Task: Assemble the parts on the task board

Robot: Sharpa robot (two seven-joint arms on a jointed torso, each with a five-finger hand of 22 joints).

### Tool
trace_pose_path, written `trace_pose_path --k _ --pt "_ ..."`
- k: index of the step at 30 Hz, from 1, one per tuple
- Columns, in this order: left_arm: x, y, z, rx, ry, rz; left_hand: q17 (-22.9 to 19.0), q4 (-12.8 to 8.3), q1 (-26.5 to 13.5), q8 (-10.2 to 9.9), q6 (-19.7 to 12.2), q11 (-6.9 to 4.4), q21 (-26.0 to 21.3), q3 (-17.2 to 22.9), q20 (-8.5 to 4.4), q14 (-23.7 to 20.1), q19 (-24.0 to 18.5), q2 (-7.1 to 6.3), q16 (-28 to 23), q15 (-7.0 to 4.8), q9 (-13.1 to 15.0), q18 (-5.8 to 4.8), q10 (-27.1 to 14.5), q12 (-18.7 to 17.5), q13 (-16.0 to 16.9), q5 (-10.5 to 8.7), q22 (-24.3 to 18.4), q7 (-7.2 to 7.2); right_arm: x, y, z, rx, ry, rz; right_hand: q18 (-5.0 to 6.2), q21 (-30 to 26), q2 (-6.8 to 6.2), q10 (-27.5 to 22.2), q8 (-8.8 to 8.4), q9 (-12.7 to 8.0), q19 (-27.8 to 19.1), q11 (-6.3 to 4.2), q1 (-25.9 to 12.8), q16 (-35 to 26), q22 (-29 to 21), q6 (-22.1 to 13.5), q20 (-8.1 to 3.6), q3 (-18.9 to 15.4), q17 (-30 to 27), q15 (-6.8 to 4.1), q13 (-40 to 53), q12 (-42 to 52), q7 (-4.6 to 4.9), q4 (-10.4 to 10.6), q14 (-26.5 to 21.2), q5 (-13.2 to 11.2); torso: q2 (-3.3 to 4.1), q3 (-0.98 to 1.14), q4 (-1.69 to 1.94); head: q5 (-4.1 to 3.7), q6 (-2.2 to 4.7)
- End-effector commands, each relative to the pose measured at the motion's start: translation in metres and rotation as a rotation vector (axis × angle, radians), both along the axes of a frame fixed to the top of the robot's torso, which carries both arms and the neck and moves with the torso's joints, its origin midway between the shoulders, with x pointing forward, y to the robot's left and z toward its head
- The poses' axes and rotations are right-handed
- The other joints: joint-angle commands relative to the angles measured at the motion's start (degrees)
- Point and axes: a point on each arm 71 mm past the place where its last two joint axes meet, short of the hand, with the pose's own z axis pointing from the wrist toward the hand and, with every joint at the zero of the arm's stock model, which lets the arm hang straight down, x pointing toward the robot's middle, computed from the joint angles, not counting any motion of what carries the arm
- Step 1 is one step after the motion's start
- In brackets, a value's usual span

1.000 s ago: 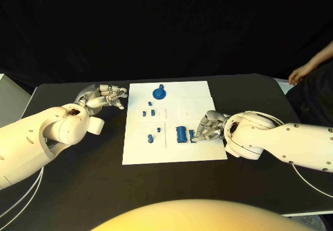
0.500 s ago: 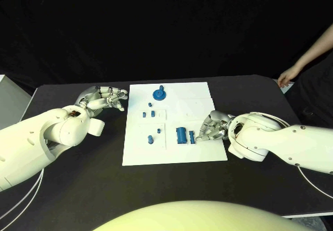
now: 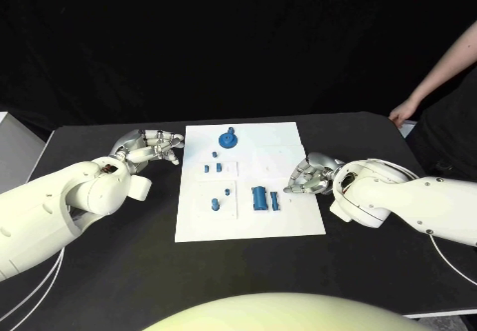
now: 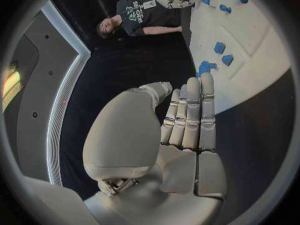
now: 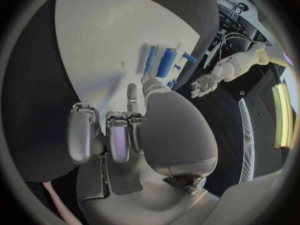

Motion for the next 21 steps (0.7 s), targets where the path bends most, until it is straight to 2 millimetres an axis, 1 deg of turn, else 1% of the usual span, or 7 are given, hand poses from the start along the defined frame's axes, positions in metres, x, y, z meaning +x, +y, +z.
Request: trace_pose_path --k 1,5,11,12,14,19,21 --pt "0.001 -0.001 0.001 -0.031 -0.031 0.012 -0.11 0.51 -0.13 0.25 -0.43 0.05 -0.4 -0.09 0.12 0.07 0.3 0.33 -0.04 -0.14 -0.07 0.35 -0.37 0.25 0.06 0.14 -0.12 -0.15 0.014 -0.003 0.007 0.245 -0.107 -0.031 0.37 -2.63 0.42 5.21 -0.63 -0.27 3.81 0.59 1.07 -0.68 10.07 -0.77 0.71 0.89 13.26 0.63 14.4 -1.19 0.33 -0.07 5.62 0.99 -0.56 -0.19 -0.5 0.23 0.83" --pt "0.002 -0.001 0.001 -0.043 -0.045 0.031 -0.12 0.55 -0.17 0.24 -0.46 0.06 -0.45 -0.12 0.13 0.02 0.28 0.28 -0.07 -0.12 -0.08 0.34 -0.38 0.29 0.07 0.13 -0.15 -0.15 0.032 -0.014 0.008 0.387 -0.173 -0.089 2.08 -13.34 0.27 2.02 -1.35 -0.46 1.97 1.1 2.44 -3.6 6.61 -1.54 1.33 2.46 8.32 1.05 11.47 -7.18 0.88 -0.15 4.29 2.2 -1.06 -0.26 -0.94 0.63 1.62" --pt "0.006 0.001 -0.001 -0.067 -0.072 0.08 -0.44 0.92 -0.28 0.23 -0.66 0.07 -1.37 -0.26 0.28 -1.19 -0.44 0.01 -0.85 0.01 -0.15 0.3 -0.3 0.7 0.17 0.12 -0.66 -0.2 0.066 -0.03 0.011 0.544 -0.29 -0.161 7.64 -56.63 -1.12 -14.99 -2.4 -0.1 -7.0 2.51 3.32 -21.46 -12.18 -4.56 2.68 6.7 -12.78 2.15 -7.13 -38.77 2.37 -0.07 -4.02 2.01 -1.8 -0.16 -1.31 1.44 3.45" --pt "0.007 0.001 -0.001 -0.073 -0.077 0.09 -0.99 1.22 -0.25 0.26 -0.78 0.24 -2.54 -0.24 0.5 -2.6 -1.4 -0.12 -2.1 0.29 -0.2 0.24 -0.75 0.55 0.01 0.15 -1.29 -0.09 0.07 -0.032 0.011 0.559 -0.304 -0.168 7.89 -60.77 -1.79 -21.18 -3.06 -0.79 -8.32 3.13 3.49 -29.84 -16.01 -5.56 3.1 8.43 -20.53 2.92 -16.86 -52.21 2.9 -0.07 -7.83 1.64 -1.87 -0.14 -1.3 1.53 3.7" --pt "0.009 0.0 -0.002 -0.087 -0.086 0.107 -2.69 1.73 -0.04 0.25 -1.22 0.75 -5.71 -0.11 1.27 -5.62 -3.81 -0.35 -5.82 1.1 -0.32 0.14 -1.37 -0.35 -0.69 0.13 -3.07 0.24 0.078 -0.034 0.011 0.582 -0.323 -0.175 7.7 -64.35 -2.23 -23.03 -3.89 -1.67 -10.51 3.66 3.9 -41.29 -19.52 -6.6 3.89 10.71 -30.34 3.59 -22.45 -57.89 3.67 0.0 -14.24 1.6 -2.07 -0.15 -1.26 1.59 4.32" --pt "0.015 -0.006 -0.004 -0.131 -0.121 0.124 -8.49 3.23 0.5 0.89 -2.57 1.58 -17.69 0.24 4.32 -9.88 -7.84 -0.65 -21.89 3.49 -0.17 0.25 0.49 -5.88 -3.0 0.12 -10.76 0.33 0.092 -0.034 0.01 0.621 -0.343 -0.172 7.63 -71.78 -3.94 -23.29 -5.44 -3.82 -14.26 5.52 3.49 -54.1 -29.14 -6.95 6.08 15.99 -34.95 5.94 -39.78 -71.76 5.07 -0.4 -19.48 0.81 -2.66 -0.14 -0.95 1.92 5.53" --pt "0.017 -0.008 -0.004 -0.143 -0.134 0.125 -9.29 3.4 0.65 0.88 -2.82 1.74 -20.71 0.52 4.95 -11.0 -9.32 -0.64 -25.11 4.08 -0.15 0.04 1.05 -7.47 -3.06 0.12 -12.65 0.23 0.095 -0.033 0.009 0.63 -0.346 -0.168 7.92 -71.94 -4.95 -21.35 -6.91 -4.99 -17.83 7.14 2.98 -62.01 -35.27 -6.81 7.87 18.2 -39.31 7.41 -49.37 -78.66 6.33 -0.77 -20.38 0.28 -2.74 -0.1 -0.75 2.12 5.96"
